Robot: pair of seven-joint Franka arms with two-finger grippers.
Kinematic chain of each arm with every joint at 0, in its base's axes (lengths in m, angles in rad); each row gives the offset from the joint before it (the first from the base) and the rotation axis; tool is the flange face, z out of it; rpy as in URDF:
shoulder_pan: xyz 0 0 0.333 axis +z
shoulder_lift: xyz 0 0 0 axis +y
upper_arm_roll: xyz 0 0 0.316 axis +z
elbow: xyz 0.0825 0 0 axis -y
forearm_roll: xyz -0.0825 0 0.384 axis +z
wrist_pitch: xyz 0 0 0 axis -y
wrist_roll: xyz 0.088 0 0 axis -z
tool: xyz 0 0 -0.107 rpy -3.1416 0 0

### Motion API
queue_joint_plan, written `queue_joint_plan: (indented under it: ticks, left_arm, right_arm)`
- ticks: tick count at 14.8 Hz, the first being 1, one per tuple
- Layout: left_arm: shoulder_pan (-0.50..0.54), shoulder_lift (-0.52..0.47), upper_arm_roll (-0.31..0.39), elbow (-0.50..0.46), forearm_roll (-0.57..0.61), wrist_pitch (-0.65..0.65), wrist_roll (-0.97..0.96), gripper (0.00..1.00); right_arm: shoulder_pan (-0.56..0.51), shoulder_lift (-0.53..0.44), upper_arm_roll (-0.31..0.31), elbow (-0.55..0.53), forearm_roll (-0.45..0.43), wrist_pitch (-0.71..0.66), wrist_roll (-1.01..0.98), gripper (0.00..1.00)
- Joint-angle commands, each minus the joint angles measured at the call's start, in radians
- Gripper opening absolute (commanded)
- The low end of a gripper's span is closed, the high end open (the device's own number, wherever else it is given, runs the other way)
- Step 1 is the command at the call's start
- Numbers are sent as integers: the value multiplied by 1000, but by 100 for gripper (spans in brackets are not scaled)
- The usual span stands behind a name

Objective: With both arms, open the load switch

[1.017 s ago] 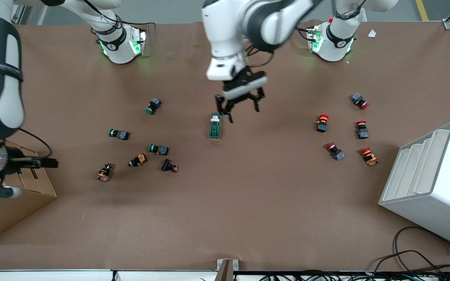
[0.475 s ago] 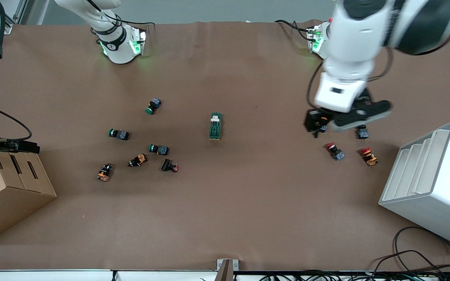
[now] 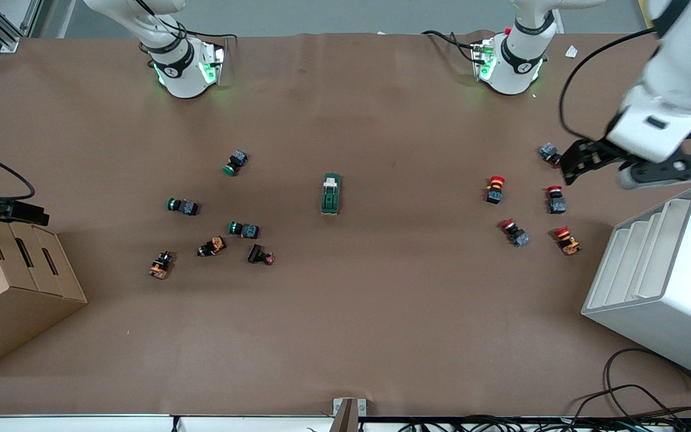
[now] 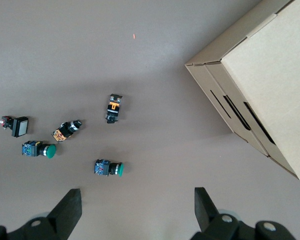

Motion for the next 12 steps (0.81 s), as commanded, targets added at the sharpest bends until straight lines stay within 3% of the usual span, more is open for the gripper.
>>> queue_joint_plan:
  ticks: [1,6,12]
  left_arm:
    - [-23,-87,58,-81,-61,-42,92,100]
    - [-34,-193,76,-198,-58,-21,215,100]
    - [-21,-155,73,-139,-49,-26,221,100]
  right_arm:
    - [4,-58,-2,-42,-10,-2,-2,100]
    - [7,-54,4,-34,-7,-28,0,100]
    - [11,-80,4,-43,12,-72,-5,100]
